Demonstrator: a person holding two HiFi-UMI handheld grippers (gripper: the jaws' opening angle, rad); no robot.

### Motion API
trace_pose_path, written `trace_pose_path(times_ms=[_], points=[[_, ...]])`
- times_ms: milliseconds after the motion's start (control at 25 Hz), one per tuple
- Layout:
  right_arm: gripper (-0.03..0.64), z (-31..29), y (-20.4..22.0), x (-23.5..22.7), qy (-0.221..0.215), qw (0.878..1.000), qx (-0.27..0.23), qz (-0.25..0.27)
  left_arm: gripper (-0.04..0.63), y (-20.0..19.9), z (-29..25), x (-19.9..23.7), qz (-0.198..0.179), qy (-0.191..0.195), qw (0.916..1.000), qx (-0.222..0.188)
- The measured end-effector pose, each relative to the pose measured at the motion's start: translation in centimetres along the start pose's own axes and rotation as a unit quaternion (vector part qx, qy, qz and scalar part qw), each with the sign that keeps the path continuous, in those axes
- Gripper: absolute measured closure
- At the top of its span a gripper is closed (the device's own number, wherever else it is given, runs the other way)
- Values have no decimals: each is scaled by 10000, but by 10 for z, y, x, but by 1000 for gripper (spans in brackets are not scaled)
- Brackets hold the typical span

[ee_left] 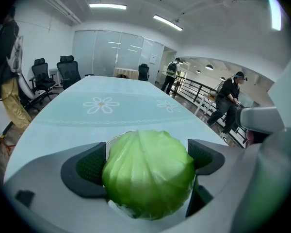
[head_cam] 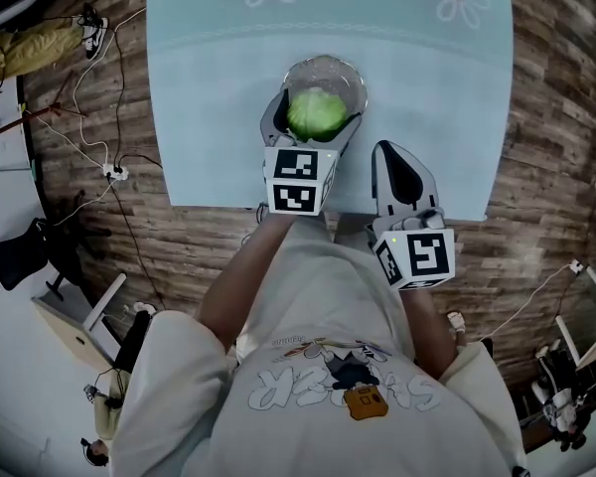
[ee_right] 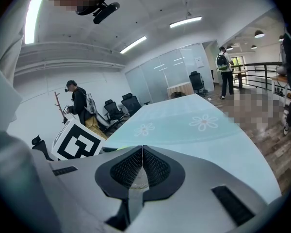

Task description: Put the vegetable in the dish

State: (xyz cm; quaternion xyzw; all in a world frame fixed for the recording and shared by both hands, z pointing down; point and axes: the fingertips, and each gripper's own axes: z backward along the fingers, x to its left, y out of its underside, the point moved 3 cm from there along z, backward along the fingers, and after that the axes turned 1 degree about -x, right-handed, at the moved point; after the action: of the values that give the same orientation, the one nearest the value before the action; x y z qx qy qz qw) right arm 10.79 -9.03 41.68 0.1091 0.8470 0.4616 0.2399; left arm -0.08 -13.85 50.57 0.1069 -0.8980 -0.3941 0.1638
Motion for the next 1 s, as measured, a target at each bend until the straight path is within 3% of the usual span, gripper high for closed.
trace_pose_path(times_ms=[640,1000], points=[[594,-6,0,-18,88,9998,50,-151,64,11,-48,3,-105,31,9980,630],[594,-4,-2,-22,131,9998,17,-155,64,15,-57,16,14,-129,9983,564]])
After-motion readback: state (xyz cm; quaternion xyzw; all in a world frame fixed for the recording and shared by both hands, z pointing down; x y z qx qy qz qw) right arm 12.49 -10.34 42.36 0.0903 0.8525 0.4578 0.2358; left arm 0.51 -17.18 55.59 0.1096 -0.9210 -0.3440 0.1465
